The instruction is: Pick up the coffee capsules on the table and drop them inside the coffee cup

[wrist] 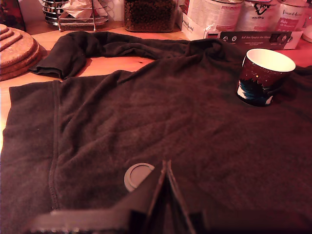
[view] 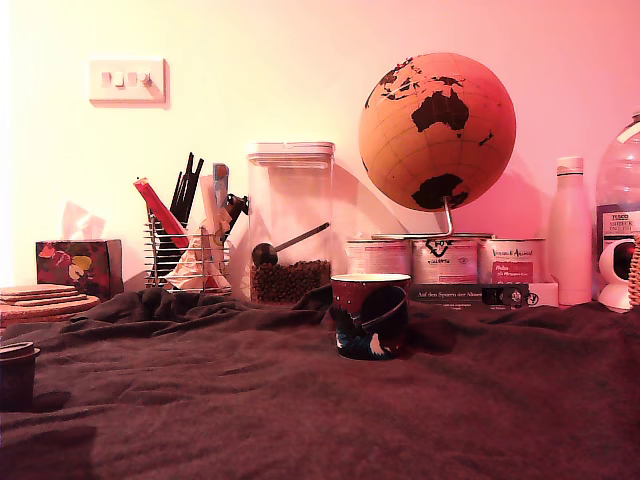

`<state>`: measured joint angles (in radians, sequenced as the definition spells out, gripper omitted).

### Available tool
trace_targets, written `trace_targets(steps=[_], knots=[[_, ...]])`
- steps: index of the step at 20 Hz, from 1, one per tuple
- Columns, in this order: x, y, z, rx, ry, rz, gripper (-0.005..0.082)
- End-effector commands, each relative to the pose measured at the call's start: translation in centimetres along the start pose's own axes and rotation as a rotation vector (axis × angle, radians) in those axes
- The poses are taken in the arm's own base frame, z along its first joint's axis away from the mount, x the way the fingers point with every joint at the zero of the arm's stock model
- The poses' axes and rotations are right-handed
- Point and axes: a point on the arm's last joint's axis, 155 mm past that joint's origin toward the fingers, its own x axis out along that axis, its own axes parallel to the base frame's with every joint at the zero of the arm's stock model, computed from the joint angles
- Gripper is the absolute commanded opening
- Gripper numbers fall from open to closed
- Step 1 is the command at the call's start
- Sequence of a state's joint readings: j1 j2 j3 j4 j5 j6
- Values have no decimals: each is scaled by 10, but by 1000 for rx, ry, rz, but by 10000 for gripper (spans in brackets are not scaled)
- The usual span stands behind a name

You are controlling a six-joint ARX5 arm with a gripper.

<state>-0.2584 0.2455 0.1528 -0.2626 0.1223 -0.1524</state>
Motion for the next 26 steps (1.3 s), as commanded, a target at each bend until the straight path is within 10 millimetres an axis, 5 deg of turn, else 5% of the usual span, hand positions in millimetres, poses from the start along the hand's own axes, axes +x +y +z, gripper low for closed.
trace_targets(steps=[1, 9, 10, 13, 15, 19, 26], knots=[[3, 0, -6, -6, 14, -1, -19], [3, 3, -7, -37, 9, 8, 2], [3, 2, -9, -37, 18, 1, 66], [3, -1, -16, -55, 48, -10, 526], [3, 0, -22, -66, 68, -7, 658], [6, 4, -45, -73, 126, 5, 657], [8, 4, -45, -70, 111, 0, 657]])
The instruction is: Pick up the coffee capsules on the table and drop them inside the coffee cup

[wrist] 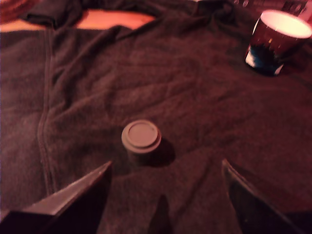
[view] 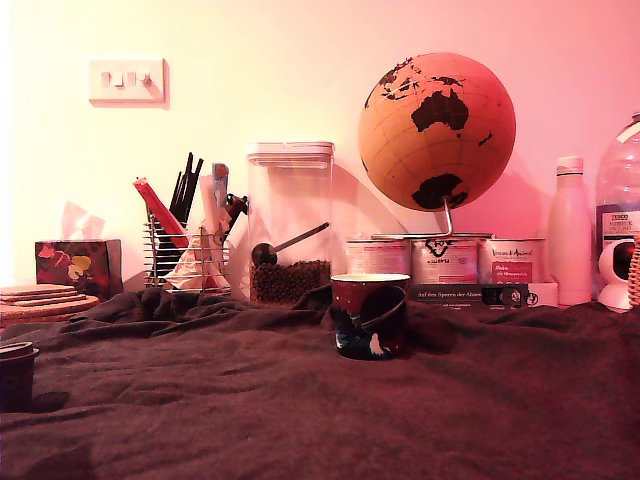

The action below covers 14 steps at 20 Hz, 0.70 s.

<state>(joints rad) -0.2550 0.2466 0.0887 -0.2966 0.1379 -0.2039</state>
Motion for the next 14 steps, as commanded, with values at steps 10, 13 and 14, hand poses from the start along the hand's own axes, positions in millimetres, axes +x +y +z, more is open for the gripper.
trace_targets(steps=[10, 13, 14], knots=[[10, 4, -7, 0, -6, 9, 657], [13, 5, -8, 3, 5, 11, 657], [15, 5, -8, 3, 8, 12, 657]])
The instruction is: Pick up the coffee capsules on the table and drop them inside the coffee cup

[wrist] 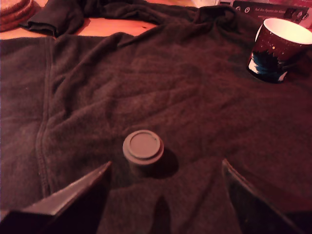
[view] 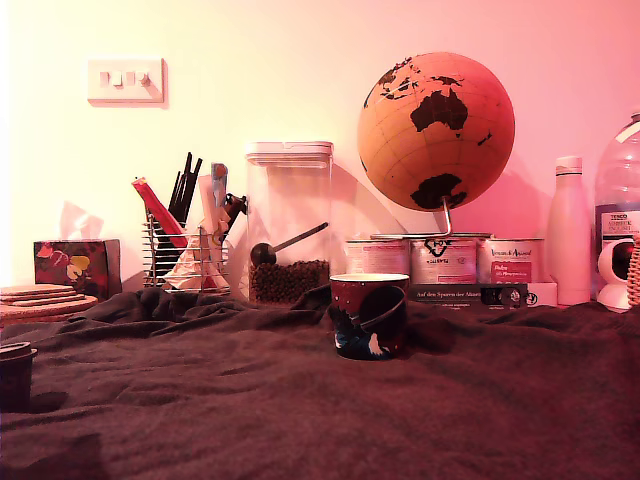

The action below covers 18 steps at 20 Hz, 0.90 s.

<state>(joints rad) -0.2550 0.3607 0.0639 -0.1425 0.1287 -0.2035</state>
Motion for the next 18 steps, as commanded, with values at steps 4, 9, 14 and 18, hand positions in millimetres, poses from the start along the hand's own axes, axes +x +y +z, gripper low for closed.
trace_targets(steps=[4, 9, 14, 18], knots=[[10, 4, -13, 2, 42, 12, 657], [20, 11, -17, 7, 65, 42, 657], [31, 16, -18, 7, 68, 59, 657], [40, 17, -18, 28, 66, 59, 656]])
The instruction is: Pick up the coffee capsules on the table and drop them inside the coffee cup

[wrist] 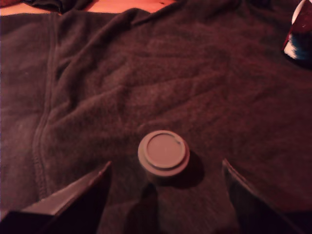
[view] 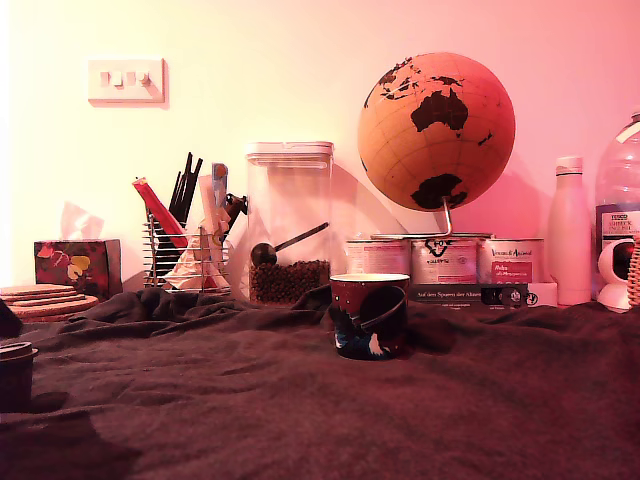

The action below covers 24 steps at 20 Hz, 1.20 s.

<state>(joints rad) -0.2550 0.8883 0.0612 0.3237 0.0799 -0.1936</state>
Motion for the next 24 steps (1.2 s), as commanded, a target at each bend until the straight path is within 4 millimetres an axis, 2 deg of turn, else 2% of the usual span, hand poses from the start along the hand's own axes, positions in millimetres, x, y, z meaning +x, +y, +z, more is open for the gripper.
trace_targets(steps=[1, 11, 19, 24], knots=[[3, 1, -9, 25, 12, -1, 656], [20, 2, -9, 65, -1, -3, 656], [37, 4, -17, 85, 66, -2, 655], [39, 4, -18, 86, 62, -2, 654]])
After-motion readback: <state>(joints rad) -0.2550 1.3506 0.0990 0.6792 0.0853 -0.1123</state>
